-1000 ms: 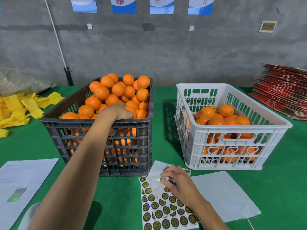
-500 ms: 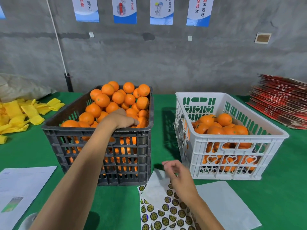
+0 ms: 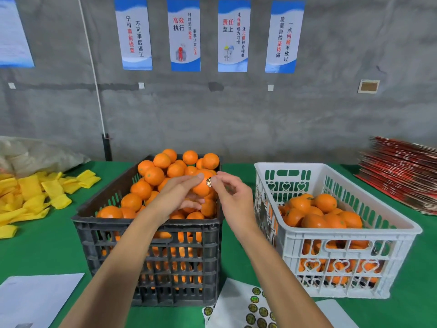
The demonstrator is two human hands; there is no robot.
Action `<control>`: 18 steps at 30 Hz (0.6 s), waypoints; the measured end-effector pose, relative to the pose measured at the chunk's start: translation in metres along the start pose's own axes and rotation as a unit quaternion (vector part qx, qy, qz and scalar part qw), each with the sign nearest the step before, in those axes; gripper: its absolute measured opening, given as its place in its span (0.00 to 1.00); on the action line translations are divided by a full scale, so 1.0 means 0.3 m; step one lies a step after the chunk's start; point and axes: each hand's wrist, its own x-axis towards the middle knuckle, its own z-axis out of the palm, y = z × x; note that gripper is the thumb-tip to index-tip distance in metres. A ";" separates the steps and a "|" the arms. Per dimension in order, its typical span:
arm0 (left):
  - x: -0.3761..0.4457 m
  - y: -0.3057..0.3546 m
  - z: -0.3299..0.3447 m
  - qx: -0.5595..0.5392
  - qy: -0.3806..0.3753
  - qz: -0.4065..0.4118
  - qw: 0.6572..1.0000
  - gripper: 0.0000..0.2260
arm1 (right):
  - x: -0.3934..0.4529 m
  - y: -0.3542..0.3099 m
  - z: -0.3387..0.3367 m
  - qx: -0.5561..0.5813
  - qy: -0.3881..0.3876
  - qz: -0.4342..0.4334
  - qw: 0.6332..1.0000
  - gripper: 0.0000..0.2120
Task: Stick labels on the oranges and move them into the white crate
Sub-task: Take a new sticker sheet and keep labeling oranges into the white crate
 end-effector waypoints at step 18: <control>0.031 0.026 0.062 -0.008 -0.174 0.007 0.985 0.19 | -0.009 0.051 -0.150 0.057 -0.093 0.114 0.988 0.30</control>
